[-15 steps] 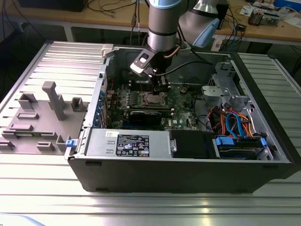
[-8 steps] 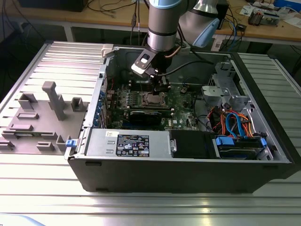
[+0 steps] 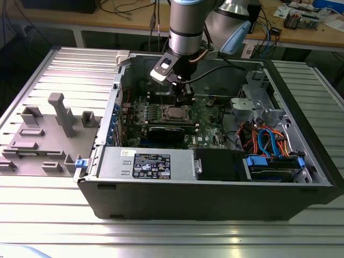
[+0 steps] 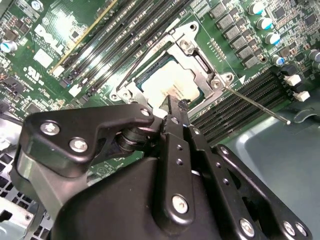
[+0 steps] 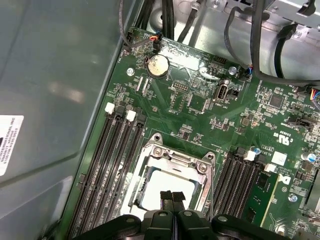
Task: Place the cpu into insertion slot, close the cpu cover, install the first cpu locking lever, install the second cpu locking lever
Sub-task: 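Install the first cpu locking lever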
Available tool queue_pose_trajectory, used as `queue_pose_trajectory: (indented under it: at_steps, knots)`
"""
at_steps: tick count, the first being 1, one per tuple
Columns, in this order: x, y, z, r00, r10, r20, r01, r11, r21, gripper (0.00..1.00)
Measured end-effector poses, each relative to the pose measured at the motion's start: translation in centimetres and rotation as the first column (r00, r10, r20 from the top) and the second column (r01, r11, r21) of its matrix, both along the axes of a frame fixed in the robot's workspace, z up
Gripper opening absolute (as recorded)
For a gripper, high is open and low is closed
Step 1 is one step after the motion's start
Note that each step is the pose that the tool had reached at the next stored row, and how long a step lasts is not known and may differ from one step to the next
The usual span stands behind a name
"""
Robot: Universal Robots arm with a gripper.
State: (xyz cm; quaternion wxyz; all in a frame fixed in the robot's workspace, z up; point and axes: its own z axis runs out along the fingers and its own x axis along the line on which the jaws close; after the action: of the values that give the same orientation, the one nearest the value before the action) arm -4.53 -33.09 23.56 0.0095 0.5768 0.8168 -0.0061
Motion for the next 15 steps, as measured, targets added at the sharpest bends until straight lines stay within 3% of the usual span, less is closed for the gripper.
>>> queue_pose_trajectory:
  at_steps: [15]
  knots:
    - [0.0, -0.25, 0.01, 0.9992, 0.04, -0.0001, -0.04, 0.9992, -0.0001, 0.11]
